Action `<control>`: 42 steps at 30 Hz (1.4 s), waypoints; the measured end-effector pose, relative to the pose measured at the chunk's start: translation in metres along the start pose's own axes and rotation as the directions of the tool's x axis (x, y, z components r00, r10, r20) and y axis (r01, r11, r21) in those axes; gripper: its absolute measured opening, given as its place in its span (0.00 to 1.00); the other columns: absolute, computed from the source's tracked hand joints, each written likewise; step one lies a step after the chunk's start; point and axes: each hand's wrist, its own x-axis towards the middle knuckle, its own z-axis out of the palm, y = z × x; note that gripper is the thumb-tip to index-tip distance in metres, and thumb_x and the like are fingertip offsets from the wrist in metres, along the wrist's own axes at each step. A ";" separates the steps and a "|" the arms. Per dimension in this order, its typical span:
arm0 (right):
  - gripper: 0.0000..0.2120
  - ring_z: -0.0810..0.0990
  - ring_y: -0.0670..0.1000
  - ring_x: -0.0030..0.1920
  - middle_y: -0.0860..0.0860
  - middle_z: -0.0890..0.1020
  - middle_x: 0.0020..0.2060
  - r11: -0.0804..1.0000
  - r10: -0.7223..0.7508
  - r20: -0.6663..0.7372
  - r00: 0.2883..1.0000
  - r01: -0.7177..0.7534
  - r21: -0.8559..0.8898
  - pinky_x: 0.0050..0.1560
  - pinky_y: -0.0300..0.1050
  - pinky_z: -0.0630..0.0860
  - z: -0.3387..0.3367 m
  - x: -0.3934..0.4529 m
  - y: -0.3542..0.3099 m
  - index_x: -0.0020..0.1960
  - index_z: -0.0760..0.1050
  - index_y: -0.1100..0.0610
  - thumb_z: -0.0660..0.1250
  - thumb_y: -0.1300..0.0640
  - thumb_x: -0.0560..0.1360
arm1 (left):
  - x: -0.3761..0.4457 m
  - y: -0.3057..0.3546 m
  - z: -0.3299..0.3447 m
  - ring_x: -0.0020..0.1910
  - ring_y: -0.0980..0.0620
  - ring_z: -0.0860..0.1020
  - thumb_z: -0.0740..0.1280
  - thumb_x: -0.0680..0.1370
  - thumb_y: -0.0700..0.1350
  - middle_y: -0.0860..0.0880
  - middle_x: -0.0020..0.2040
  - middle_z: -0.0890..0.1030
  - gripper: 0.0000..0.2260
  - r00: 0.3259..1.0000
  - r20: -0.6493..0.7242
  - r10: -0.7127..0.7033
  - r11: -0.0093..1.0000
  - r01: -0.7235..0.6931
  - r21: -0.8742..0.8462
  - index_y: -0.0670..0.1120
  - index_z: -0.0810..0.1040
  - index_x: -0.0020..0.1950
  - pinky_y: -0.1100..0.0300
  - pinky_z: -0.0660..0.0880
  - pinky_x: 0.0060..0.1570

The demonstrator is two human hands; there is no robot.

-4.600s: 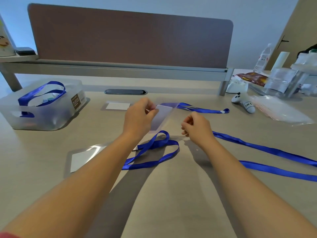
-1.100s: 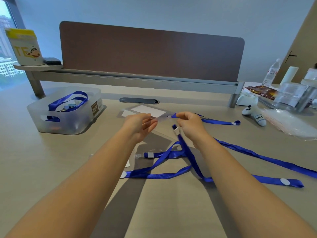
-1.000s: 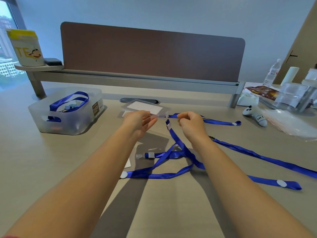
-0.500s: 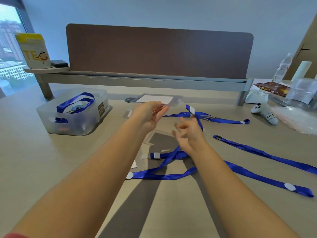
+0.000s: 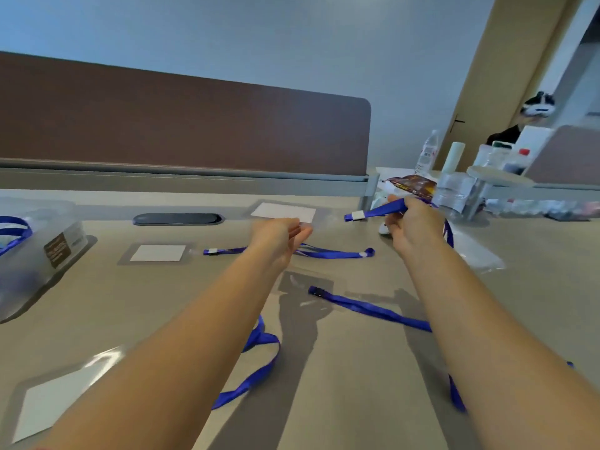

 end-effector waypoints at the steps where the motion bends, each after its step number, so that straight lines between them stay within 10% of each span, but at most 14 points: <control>1: 0.09 0.75 0.47 0.37 0.56 0.78 0.49 0.998 -0.053 -0.028 0.998 0.053 -0.029 0.52 0.44 0.76 0.001 0.007 -0.014 0.57 0.69 0.61 0.58 0.63 0.77 | 0.002 0.002 0.010 0.50 0.45 0.79 0.60 0.76 0.33 0.42 0.40 0.77 0.08 1.000 0.012 0.011 1.000 -0.011 -0.014 0.35 0.72 0.54 0.63 0.79 0.39; 8: 0.19 0.77 0.50 0.41 0.58 0.80 0.47 0.990 -0.143 0.063 0.988 0.142 0.010 0.57 0.47 0.76 0.027 0.016 -0.032 0.68 0.63 0.64 0.54 0.69 0.77 | 0.021 0.013 0.008 0.38 0.49 0.78 0.60 0.75 0.32 0.41 0.38 0.76 0.02 0.996 0.005 0.085 0.993 -0.084 -0.077 0.35 0.72 0.45 0.64 0.80 0.32; 16: 0.13 0.79 0.59 0.48 0.58 0.75 0.38 0.957 0.286 0.197 0.938 -0.272 -0.098 0.67 0.53 0.70 0.063 0.009 0.113 0.37 0.67 0.62 0.49 0.73 0.74 | 0.040 0.004 -0.123 0.34 0.50 0.76 0.59 0.75 0.30 0.41 0.37 0.74 0.03 0.946 -0.310 0.090 0.996 -0.085 0.029 0.35 0.71 0.43 0.67 0.76 0.21; 20: 0.14 0.67 0.61 0.70 0.55 0.71 0.38 0.911 0.413 0.229 0.881 -0.404 -0.090 0.71 0.52 0.63 0.078 -0.005 0.155 0.52 0.66 0.62 0.47 0.73 0.74 | 0.043 0.004 -0.169 0.33 0.50 0.76 0.58 0.75 0.31 0.43 0.35 0.74 0.07 0.892 -0.441 0.094 0.992 -0.044 0.122 0.37 0.71 0.38 0.67 0.75 0.18; 25: 0.10 0.76 0.51 0.43 0.55 0.72 0.37 0.851 0.478 0.251 0.842 -0.372 -0.371 0.58 0.46 0.74 0.084 -0.020 0.164 0.52 0.69 0.62 0.51 0.69 0.77 | 0.044 0.006 -0.190 0.35 0.50 0.76 0.60 0.76 0.34 0.43 0.37 0.75 0.05 0.884 -0.465 0.048 0.996 -0.010 0.084 0.39 0.71 0.50 0.66 0.77 0.22; 29: 0.13 0.77 0.54 0.54 0.58 0.75 0.49 0.718 0.462 0.239 0.854 -0.202 -0.666 0.55 0.46 0.72 0.080 -0.031 0.160 0.60 0.70 0.62 0.55 0.64 0.78 | 0.035 0.007 -0.195 0.40 0.48 0.77 0.61 0.75 0.33 0.38 0.52 0.77 0.11 0.906 -0.423 0.021 0.991 0.038 0.130 0.36 0.69 0.57 0.61 0.78 0.37; 32: 0.06 0.71 0.50 0.37 0.55 0.71 0.40 0.584 0.338 0.313 0.888 0.063 -0.809 0.44 0.45 0.71 0.075 -0.044 0.155 0.43 0.71 0.60 0.57 0.63 0.77 | 0.020 0.011 -0.201 0.48 0.45 0.76 0.63 0.75 0.35 0.36 0.59 0.74 0.13 0.925 -0.376 0.043 0.962 0.064 0.266 0.37 0.69 0.58 0.55 0.73 0.52; 37: 0.17 0.76 0.53 0.55 0.56 0.76 0.60 0.379 0.205 0.614 0.762 0.516 -0.768 0.53 0.43 0.74 0.066 -0.093 0.160 0.66 0.69 0.60 0.58 0.60 0.78 | -0.020 0.005 -0.216 0.56 0.43 0.74 0.66 0.74 0.42 0.40 0.59 0.74 0.21 0.945 -0.188 0.268 0.491 0.034 0.871 0.40 0.66 0.64 0.50 0.73 0.58; 42: 0.18 0.77 0.52 0.59 0.55 0.77 0.62 0.263 0.288 0.729 0.621 0.681 -0.684 0.61 0.45 0.72 0.065 -0.134 0.164 0.66 0.70 0.58 0.60 0.58 0.77 | -0.049 0.005 -0.238 0.62 0.46 0.72 0.68 0.72 0.48 0.44 0.66 0.72 0.25 0.976 -0.025 0.214 -0.015 0.029 0.999 0.45 0.65 0.66 0.53 0.70 0.60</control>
